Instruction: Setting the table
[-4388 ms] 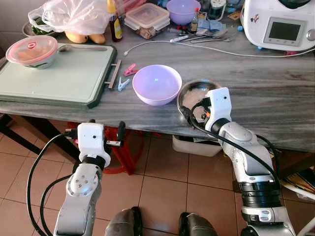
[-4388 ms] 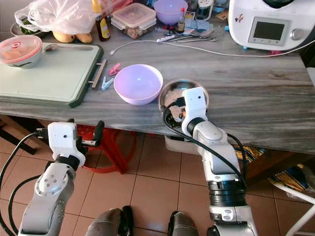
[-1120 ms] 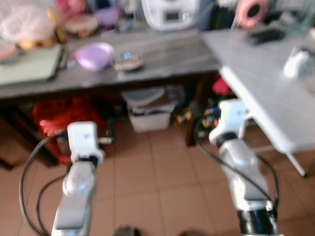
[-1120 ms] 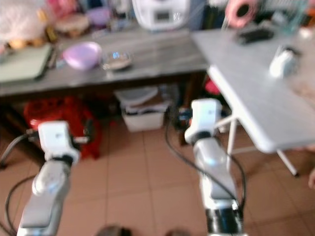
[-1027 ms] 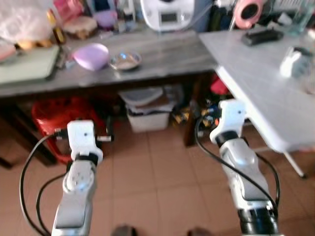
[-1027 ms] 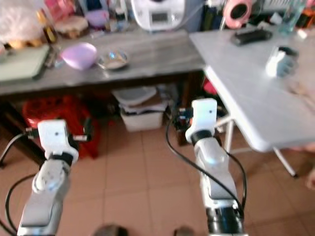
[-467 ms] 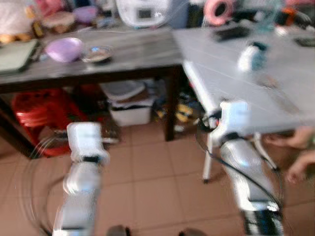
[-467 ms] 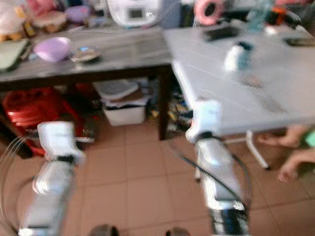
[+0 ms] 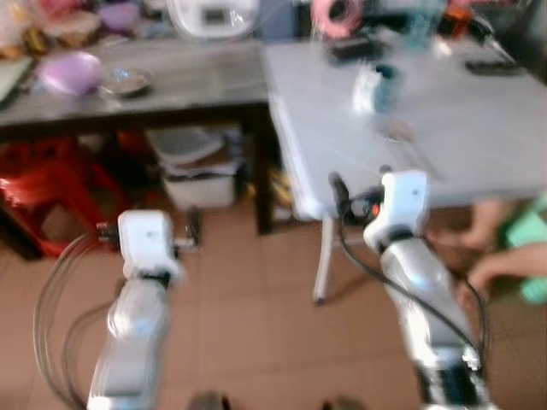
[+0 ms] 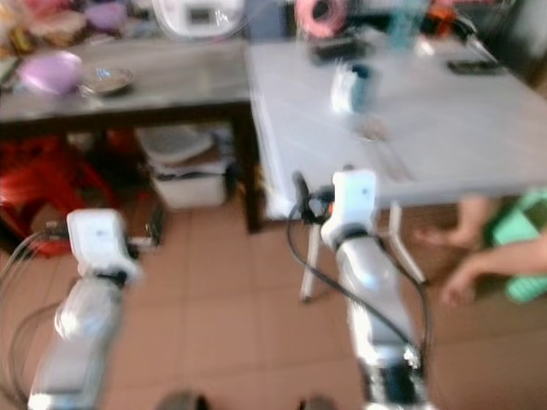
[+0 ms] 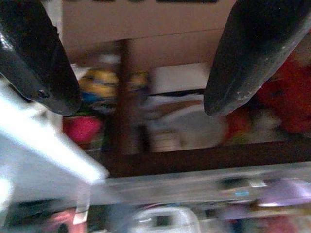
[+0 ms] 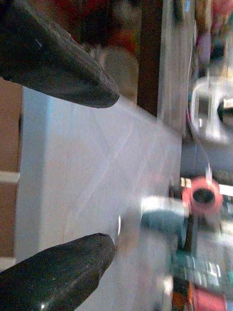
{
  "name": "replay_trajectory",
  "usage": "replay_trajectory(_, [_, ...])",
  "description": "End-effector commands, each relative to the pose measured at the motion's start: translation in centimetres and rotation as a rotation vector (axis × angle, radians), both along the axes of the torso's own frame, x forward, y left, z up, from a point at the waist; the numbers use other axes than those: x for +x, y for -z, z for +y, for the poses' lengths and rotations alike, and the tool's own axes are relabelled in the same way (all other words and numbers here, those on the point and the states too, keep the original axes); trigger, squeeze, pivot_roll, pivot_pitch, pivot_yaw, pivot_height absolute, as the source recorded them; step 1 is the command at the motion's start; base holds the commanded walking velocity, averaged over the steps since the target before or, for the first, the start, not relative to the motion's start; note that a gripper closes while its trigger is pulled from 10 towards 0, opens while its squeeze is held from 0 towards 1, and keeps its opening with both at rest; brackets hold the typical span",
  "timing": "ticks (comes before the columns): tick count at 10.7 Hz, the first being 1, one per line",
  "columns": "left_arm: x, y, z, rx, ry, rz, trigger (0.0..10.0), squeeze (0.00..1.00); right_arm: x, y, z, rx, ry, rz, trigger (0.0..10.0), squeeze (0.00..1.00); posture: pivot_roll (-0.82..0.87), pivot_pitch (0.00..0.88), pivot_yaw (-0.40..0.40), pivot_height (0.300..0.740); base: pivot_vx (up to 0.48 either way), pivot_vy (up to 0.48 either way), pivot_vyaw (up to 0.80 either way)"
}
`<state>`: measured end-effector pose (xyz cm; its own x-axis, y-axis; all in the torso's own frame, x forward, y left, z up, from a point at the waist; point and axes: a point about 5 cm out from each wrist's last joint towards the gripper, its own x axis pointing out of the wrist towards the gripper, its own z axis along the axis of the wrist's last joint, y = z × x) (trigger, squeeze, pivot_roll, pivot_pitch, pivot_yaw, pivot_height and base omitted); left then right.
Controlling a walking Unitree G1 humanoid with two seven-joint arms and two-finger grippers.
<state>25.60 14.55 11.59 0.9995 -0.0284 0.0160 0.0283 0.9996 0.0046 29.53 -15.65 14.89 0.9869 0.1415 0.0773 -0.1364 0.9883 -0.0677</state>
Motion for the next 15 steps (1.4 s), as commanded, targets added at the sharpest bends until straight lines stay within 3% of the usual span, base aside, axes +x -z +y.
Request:
replay_trajectory(1, [0.0, -0.3, 0.9, 0.026, -0.016, -0.009, 10.0, 0.0, 0.2, -0.7, 0.8, 0.017, -0.021, -0.029, 10.0, 0.0, 0.01, 0.068, 0.054, 0.74, 0.33, -0.345, 0.0])
replay_trajectory(4, [-0.1, -0.3, 0.9, 0.033, -0.019, -0.007, 10.0, 0.0, 0.2, -0.7, 0.9, 0.02, -0.023, -0.028, 10.0, 0.0, 0.01, 0.072, 0.053, 0.74, 0.328, -0.346, 0.0])
replay_trajectory(11, [-0.2, -0.2, 0.9, 0.029, -0.015, 0.009, 10.0, 0.0, 0.3, -0.7, 1.1, 0.029, -0.025, -0.024, 10.0, 0.0, 0.01, 0.09, 0.054, 0.74, 0.461, 0.0, 0.0])
replay_trajectory(15, [-0.4, -0.1, 1.2, 0.029, -0.045, 0.015, 10.0, 0.0, 0.5, -1.0, 2.2, -0.012, -0.084, -0.036, 10.0, 0.0, 0.02, 0.103, 0.052, 0.74, 0.321, 0.0, 0.2])
